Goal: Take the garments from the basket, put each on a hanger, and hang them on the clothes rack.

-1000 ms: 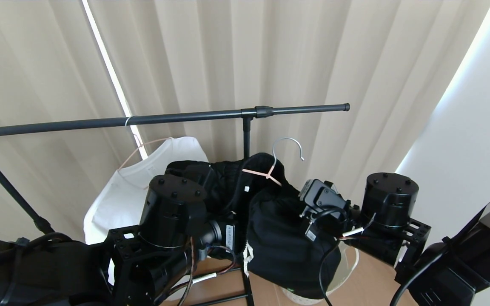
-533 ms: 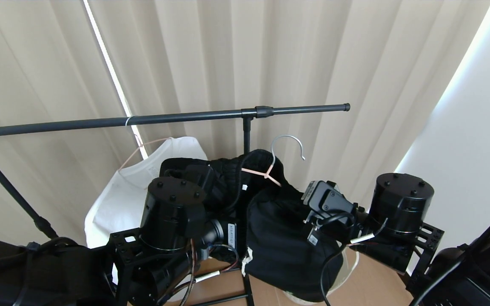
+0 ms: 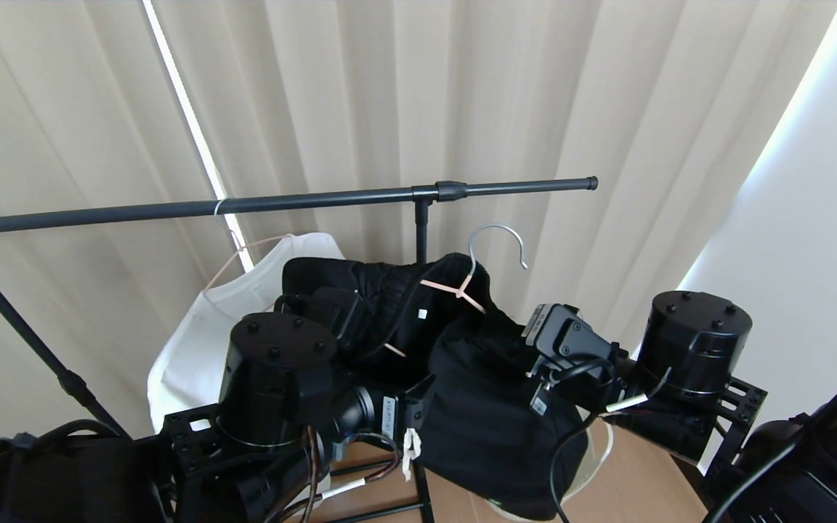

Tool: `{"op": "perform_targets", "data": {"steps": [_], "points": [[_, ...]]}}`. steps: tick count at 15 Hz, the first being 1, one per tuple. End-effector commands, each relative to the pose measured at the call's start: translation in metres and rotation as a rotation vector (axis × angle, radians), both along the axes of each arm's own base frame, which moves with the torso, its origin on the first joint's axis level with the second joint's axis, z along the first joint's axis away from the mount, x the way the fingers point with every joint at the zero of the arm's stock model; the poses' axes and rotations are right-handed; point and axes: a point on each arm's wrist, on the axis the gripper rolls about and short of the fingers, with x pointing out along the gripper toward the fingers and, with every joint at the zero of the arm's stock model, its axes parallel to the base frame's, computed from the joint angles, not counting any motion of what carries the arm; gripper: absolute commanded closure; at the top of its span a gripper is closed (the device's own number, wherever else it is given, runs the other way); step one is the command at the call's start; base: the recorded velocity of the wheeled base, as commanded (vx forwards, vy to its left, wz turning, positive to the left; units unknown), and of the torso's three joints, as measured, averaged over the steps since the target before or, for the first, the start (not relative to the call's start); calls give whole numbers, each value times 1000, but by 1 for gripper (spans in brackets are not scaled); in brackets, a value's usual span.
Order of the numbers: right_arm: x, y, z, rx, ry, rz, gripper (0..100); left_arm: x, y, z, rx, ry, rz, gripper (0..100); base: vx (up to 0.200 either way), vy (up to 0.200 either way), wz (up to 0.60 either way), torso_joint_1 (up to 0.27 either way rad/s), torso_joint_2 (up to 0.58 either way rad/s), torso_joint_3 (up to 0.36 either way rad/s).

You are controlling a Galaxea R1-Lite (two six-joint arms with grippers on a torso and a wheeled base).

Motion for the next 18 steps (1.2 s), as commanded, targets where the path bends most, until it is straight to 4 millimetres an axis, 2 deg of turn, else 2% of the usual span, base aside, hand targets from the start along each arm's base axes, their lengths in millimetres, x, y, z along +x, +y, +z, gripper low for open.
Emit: {"op": "perform_targets", "data": {"steps": [1, 3, 8, 10, 12, 13, 16, 18], "points": [[5, -2, -4, -3, 10, 8, 100, -10, 10, 8, -7, -56, -21, 0, 0, 0, 0, 0, 0, 0], [7, -6, -6, -6, 20, 16, 100, -17, 18, 11, -2, -130, -46, 0, 0, 0, 0, 0, 0, 0], [11, -18, -9, -3, 38, 53, 100, -27, 28, 30, -66, -179, -81, 0, 0, 0, 0, 0, 0, 0], [11, -23, -11, -5, 48, 90, 100, -26, 34, 35, -73, -190, -66, 0, 0, 0, 0, 0, 0, 0], [10, -27, -13, -11, 49, 147, 100, -24, 47, 41, -18, -205, -35, 0, 0, 0, 0, 0, 0, 0], [10, -29, -13, -10, 47, 174, 100, -27, 56, 50, 10, -233, -28, 0, 0, 0, 0, 0, 0, 0], [6, -33, -18, -16, 63, 264, 100, -21, 67, 70, 113, -244, -8, 0, 0, 0, 0, 0, 0, 0], [3, -35, -20, -25, 54, 345, 100, -20, 78, 86, 215, -207, -97, 0, 0, 0, 0, 0, 0, 0]]}}
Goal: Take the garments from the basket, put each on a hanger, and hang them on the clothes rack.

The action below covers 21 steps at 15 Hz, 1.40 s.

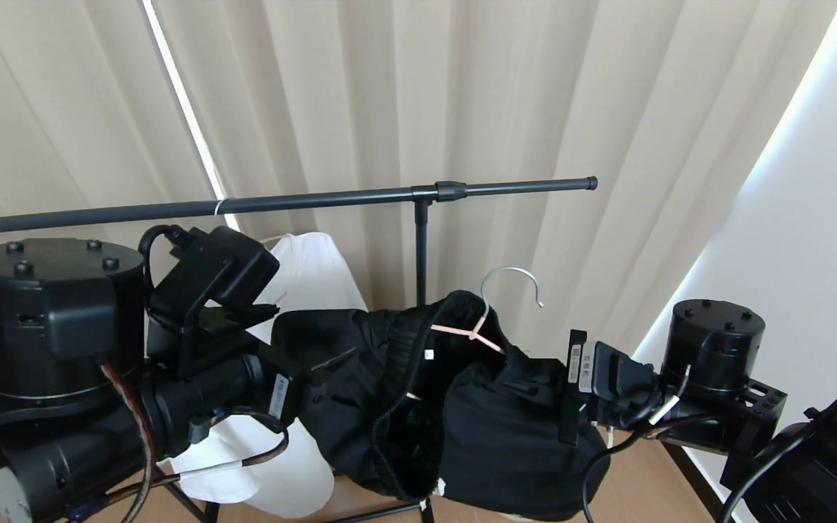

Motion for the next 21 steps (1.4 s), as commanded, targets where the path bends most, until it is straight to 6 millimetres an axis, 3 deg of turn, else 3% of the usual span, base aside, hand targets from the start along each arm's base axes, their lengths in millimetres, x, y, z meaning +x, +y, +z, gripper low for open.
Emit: {"op": "perform_targets", "data": {"steps": [1, 6, 8, 12, 17, 21], "points": [[-1, -1, 0, 1, 2, 19, 100, 2, 15, 30, 14, -41, -54, 0, 0, 0, 0, 0, 0, 0], [-10, 14, 12, -48, 96, 99, 100, 18, 42, 51, 118, -6, -315, 0, 0, 0, 0, 0, 0, 0], [-12, 14, 10, -43, 100, 148, 100, 32, 45, 39, 210, -26, -439, 0, 0, 0, 0, 0, 0, 0], [-15, 12, 11, -42, 101, 151, 100, 56, 22, 8, 404, -75, -660, 0, 0, 0, 0, 0, 0, 0], [-14, 13, 6, -52, 114, 152, 100, 66, 2, 9, 317, -99, -816, 0, 0, 0, 0, 0, 0, 0], [-16, 13, 6, -54, 117, 157, 100, 63, -14, 8, 250, -46, -850, 0, 0, 0, 0, 0, 0, 0]]}}
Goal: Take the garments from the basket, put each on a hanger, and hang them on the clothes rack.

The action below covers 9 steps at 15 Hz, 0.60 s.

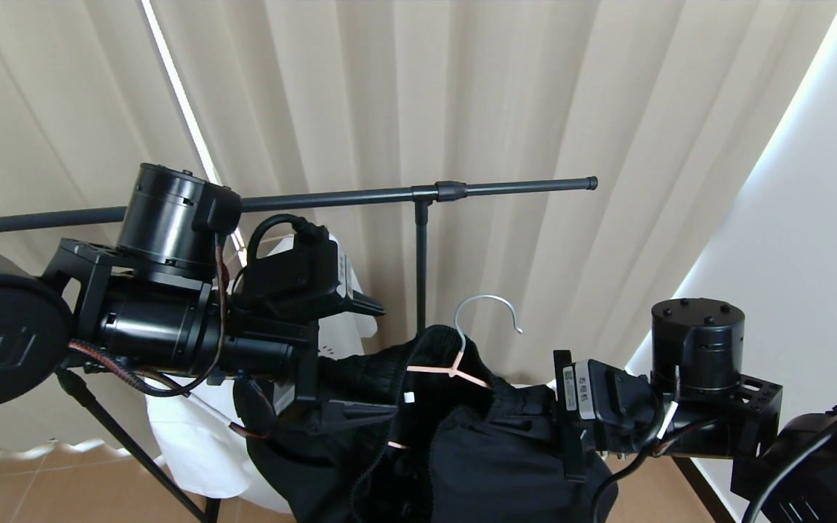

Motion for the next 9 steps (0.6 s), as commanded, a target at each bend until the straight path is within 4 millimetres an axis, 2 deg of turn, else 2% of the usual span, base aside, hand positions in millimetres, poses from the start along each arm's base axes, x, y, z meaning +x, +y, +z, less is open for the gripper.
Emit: {"op": "perform_targets", "data": {"steps": [1, 8, 9], "points": [[-1, 0, 0, 0, -2, 2, 100, 2, -5, -2, 1, 11, -10, 0, 0, 0, 0, 0, 0, 0], [-8, 1, 4, 5, -34, 23, 100, 11, -9, -15, 31, 56, 18, 0, 0, 0, 0, 0, 0, 0], [-12, 0, 8, 11, -44, 26, 100, 13, -9, -18, 52, 70, 69, 0, 0, 0, 0, 0, 0, 0]]}}
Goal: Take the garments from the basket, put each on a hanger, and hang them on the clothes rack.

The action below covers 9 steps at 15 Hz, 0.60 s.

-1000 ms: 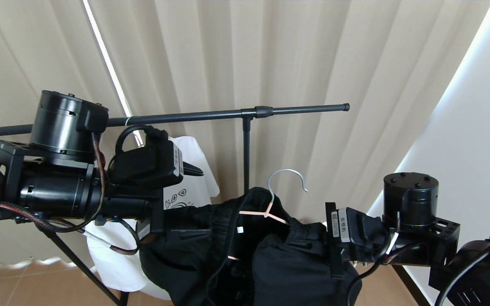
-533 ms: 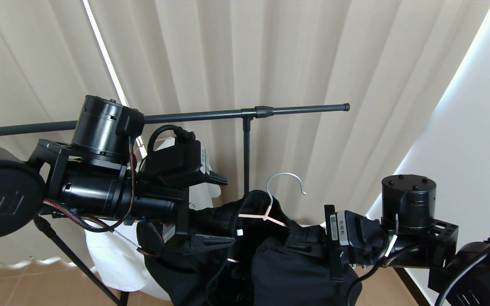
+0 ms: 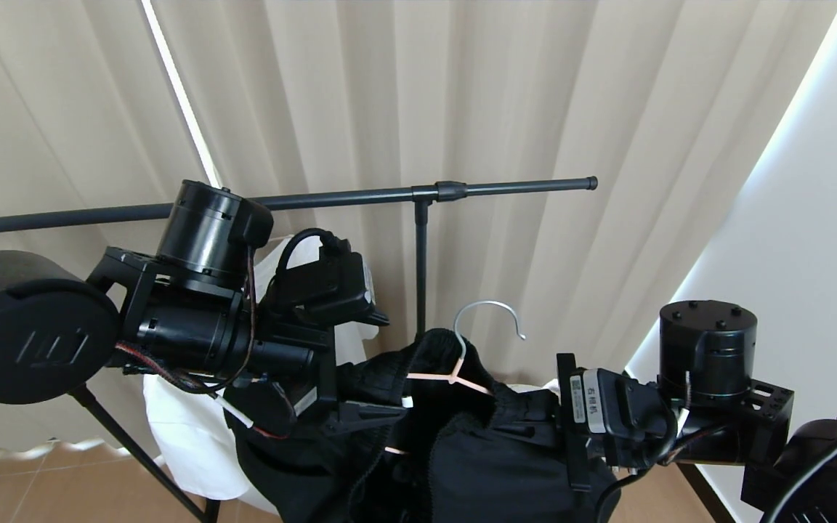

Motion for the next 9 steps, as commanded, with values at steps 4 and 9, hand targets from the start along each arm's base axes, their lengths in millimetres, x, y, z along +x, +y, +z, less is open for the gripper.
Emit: {"op": "perform_targets", "data": {"steps": [4, 9], "points": [[-10, -1, 9, 15, -24, 17, 100, 5, 2, -6, 22, 28, 57, 0, 0, 0, 0, 0, 0, 0], [-10, -1, 10, 16, -29, 16, 100, 7, 16, -4, 15, 24, 102, 0, 0, 0, 0, 0, 0, 0]]}}
